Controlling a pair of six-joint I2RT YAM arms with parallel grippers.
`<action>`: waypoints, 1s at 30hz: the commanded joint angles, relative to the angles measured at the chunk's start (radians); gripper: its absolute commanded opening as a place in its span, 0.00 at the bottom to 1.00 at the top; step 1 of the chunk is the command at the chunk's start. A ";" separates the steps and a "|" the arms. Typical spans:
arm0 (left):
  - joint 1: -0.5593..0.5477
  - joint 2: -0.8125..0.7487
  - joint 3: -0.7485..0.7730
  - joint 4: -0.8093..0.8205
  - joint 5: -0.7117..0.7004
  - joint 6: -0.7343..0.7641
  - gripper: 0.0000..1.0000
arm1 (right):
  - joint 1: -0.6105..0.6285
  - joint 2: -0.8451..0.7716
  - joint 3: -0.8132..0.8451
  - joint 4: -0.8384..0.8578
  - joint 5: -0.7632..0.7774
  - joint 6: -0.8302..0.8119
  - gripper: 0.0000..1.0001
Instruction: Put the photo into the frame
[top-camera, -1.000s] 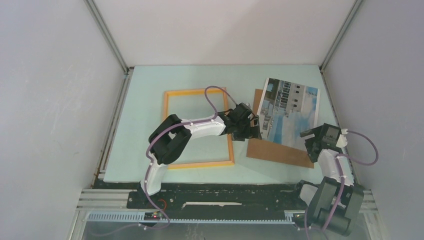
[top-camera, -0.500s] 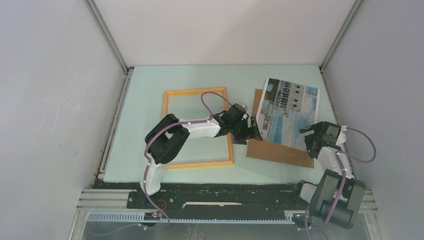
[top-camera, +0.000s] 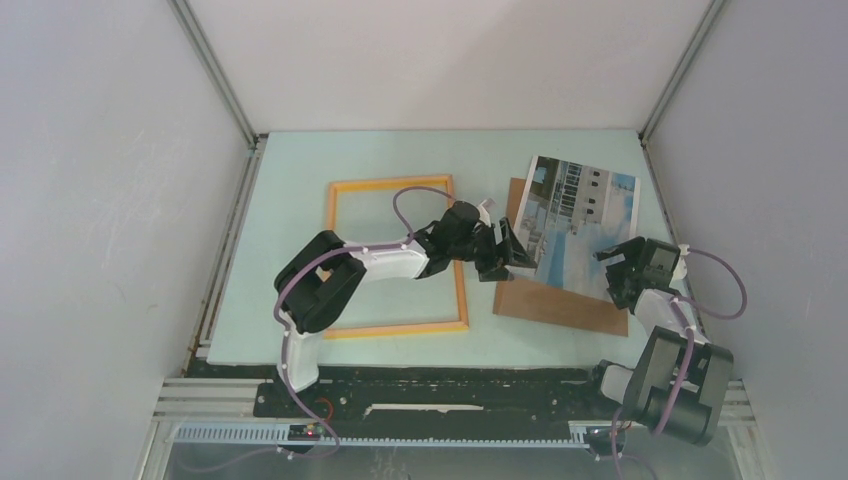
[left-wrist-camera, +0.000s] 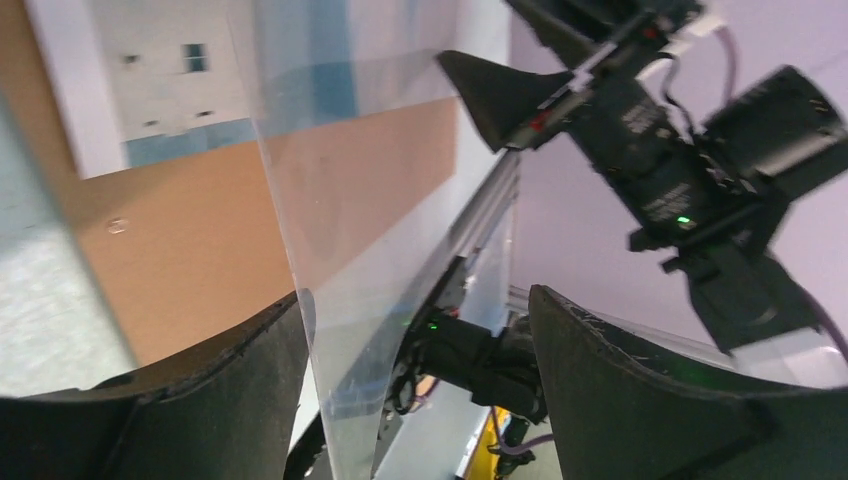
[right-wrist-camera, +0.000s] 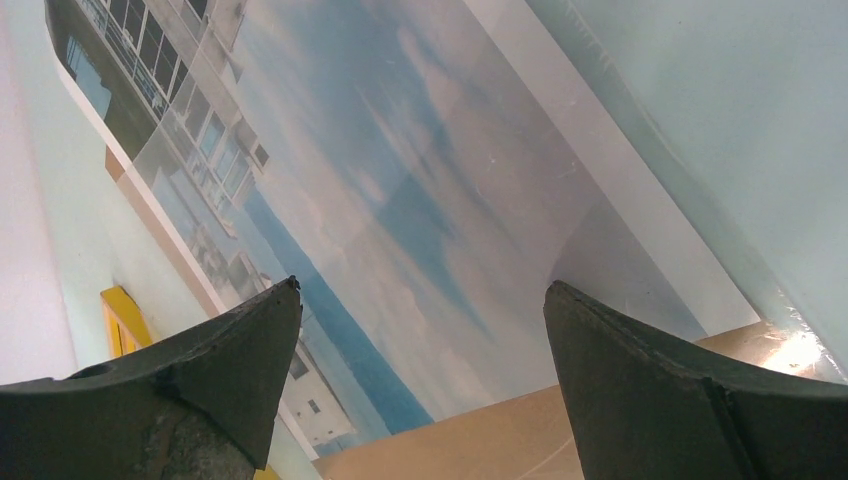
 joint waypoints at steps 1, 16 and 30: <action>-0.002 -0.046 -0.026 0.201 0.079 -0.095 0.73 | 0.011 0.028 -0.039 -0.118 0.013 0.007 1.00; 0.003 0.045 0.078 -0.033 -0.081 0.066 0.18 | 0.049 -0.083 -0.039 -0.153 0.111 -0.009 1.00; 0.061 -0.098 0.065 -0.208 -0.168 0.303 0.00 | 0.164 -0.332 -0.011 -0.189 0.112 -0.211 1.00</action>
